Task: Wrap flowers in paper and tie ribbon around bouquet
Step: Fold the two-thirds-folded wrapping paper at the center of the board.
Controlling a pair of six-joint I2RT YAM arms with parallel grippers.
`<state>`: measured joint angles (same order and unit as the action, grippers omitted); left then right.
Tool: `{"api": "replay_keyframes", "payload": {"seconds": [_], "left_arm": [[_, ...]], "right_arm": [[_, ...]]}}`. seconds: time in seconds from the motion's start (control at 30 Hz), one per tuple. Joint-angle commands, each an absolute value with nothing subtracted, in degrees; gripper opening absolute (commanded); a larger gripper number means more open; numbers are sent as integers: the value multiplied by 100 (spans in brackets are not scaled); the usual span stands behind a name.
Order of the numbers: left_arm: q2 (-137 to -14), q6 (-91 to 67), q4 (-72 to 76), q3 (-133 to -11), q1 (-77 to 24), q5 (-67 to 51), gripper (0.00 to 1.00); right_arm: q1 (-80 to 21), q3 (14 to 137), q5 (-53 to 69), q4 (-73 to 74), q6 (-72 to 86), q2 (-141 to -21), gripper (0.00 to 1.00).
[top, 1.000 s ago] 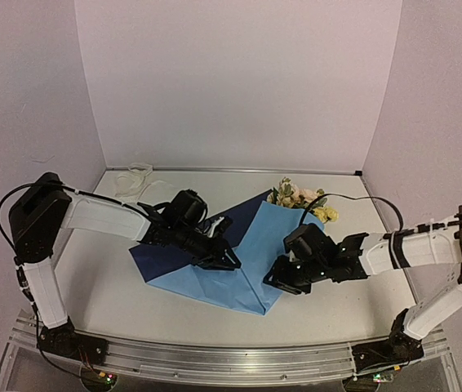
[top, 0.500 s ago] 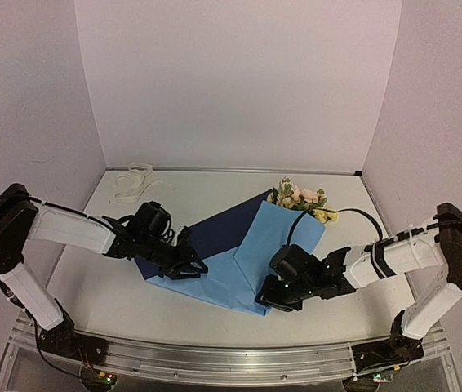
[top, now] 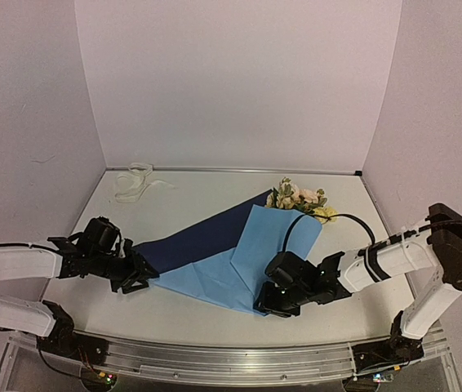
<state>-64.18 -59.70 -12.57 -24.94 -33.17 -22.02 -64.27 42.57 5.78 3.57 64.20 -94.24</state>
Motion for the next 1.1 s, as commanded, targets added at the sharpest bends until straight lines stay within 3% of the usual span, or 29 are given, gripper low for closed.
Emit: {"api": "replay_keyframes", "payload": {"seconds": [0.0, 0.17, 0.4, 0.8, 1.07], "left_arm": [[-6027, -6288, -1231, -2132, -3305, -2185, 52], [-6227, -6496, -368, -1888, -3403, -2190, 55], [-6825, -6773, 951, -1821, -3674, -1768, 51], [-7265, -6739, 915, -1931, -4147, -372, 23], [-7315, -6360, 1210, -1842, -4190, -53, 0]], "right_arm": [[-6479, 4155, 606, 652, 6417, -9595, 33], [-6480, 4233, 659, 660, 6407, -9717, 33], [-6484, 4190, 696, 659, 6399, -9744, 33], [-6486, 4255, 639, 967, 6222, -9603, 33], [-6521, 5072, 358, 2034, 5674, -9586, 35]]}}
